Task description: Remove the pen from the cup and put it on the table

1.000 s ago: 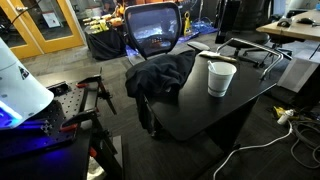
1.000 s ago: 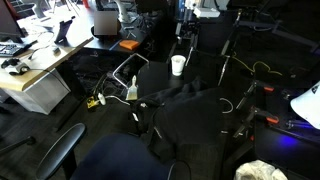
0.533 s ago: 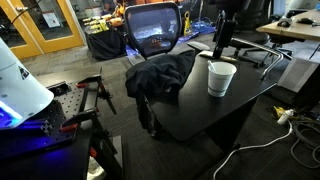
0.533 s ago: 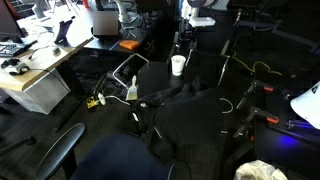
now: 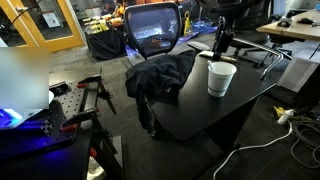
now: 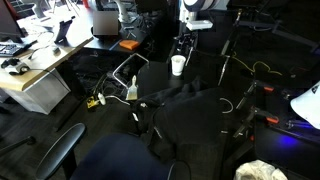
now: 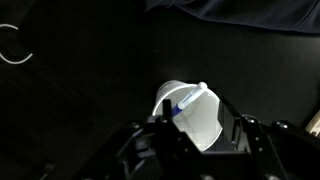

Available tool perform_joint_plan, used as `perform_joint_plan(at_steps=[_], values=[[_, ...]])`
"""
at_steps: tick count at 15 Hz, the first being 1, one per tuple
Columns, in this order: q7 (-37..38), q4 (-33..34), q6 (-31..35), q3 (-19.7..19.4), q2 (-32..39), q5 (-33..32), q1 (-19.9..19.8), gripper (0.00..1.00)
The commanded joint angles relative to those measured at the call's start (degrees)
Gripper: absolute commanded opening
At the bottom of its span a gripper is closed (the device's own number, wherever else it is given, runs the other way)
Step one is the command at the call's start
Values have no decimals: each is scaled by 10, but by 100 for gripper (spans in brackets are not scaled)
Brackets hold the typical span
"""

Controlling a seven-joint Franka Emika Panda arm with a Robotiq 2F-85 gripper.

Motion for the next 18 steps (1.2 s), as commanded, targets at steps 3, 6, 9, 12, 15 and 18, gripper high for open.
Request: perform_joint_plan(at_steps=[3,6,9,12,15,18], values=[[40,40,-23,6,27,-19,-2,29],[49,59,-30,5,44,-25,-3,36],[48,80,-42,7,60,-24,-6,38],[46,103,-59,9,78,-23,-9,36],[45,123,-76,9,94,-22,-10,35],[44,140,-93,9,109,-20,-13,37]])
